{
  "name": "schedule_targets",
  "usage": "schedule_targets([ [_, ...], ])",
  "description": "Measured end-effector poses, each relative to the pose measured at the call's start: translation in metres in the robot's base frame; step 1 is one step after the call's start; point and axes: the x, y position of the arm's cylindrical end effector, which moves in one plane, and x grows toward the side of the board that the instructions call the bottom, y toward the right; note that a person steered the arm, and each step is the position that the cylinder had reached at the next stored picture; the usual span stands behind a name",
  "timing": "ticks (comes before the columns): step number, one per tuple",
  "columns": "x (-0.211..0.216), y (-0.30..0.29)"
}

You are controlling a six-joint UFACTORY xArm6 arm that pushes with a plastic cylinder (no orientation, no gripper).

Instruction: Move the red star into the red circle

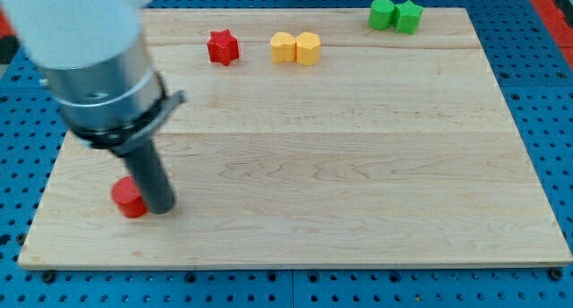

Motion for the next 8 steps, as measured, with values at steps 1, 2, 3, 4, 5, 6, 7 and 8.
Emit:
schedule_targets([
  [1,-0.009,-0.009],
  [2,-0.03,0.038],
  [3,-0.06,0.096],
  [4,-0.117,0.109],
  [5,-0.178,0.109],
  [6,-0.226,0.108],
  [7,-0.226,0.122],
  [8,-0.254,0.126],
])
